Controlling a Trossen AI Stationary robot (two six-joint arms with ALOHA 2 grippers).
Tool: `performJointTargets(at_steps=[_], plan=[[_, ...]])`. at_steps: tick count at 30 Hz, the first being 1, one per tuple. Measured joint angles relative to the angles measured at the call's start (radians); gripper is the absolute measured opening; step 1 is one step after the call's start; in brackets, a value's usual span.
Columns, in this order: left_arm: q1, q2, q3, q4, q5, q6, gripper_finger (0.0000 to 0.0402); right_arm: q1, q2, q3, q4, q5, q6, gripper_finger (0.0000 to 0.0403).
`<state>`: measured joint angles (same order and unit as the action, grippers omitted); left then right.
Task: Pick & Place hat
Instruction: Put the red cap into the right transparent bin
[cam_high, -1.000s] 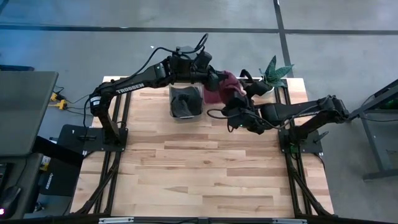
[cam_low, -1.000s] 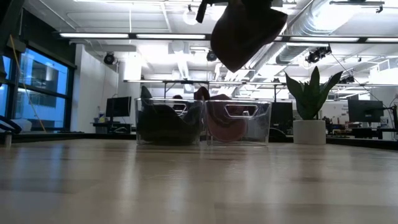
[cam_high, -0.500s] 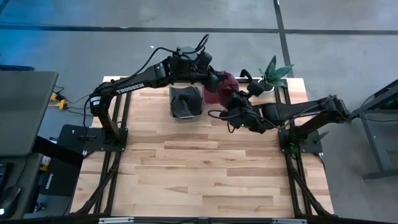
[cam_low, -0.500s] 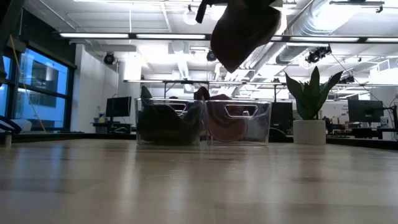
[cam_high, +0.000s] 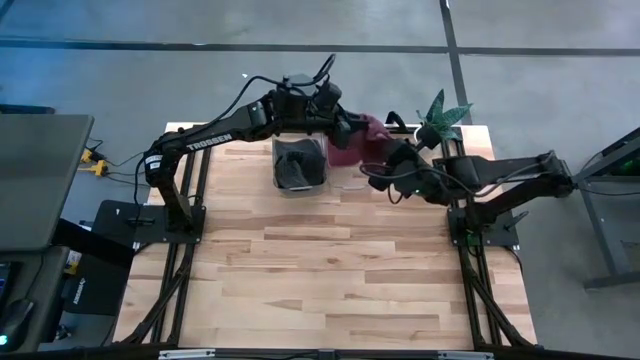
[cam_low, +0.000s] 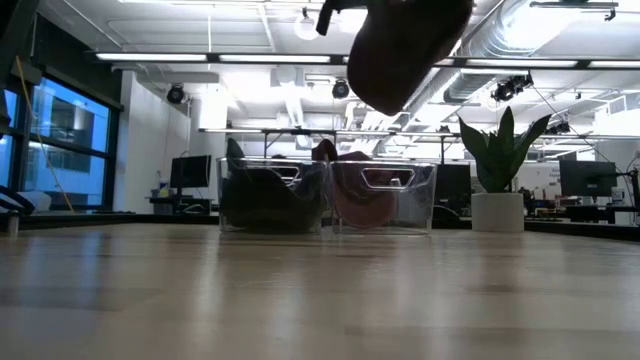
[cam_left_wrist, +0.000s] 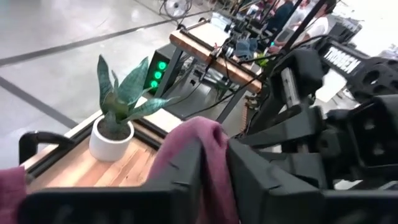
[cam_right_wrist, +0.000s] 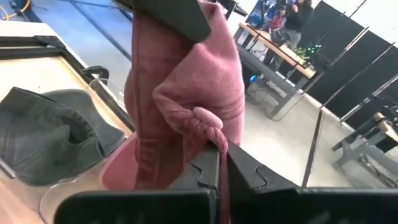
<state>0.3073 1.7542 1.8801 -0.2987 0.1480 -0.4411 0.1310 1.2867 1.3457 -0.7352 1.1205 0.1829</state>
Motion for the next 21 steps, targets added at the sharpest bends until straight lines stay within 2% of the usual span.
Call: performJointTargets(at_steps=[8,11,16,21], plan=[[0.0,0.0,0.0,0.054,0.0,-0.009,0.0221,-0.001,-0.005,0.0,-0.036,-0.048,0.024,0.0001],[0.0,0.0,0.0,0.04,-0.01,0.006,0.0267,-0.001,-0.009,0.0,-0.068,-0.083,0.052,0.0],[0.009,-0.046,-0.001,-0.059,-0.084,0.09,0.0295,-0.002,-0.018,0.0,-0.078,-0.165,0.061,0.0],[0.051,-0.094,0.001,-0.229,-0.036,0.102,0.029,-0.054,-0.026,0.032,-0.085,-0.325,0.065,0.0]])
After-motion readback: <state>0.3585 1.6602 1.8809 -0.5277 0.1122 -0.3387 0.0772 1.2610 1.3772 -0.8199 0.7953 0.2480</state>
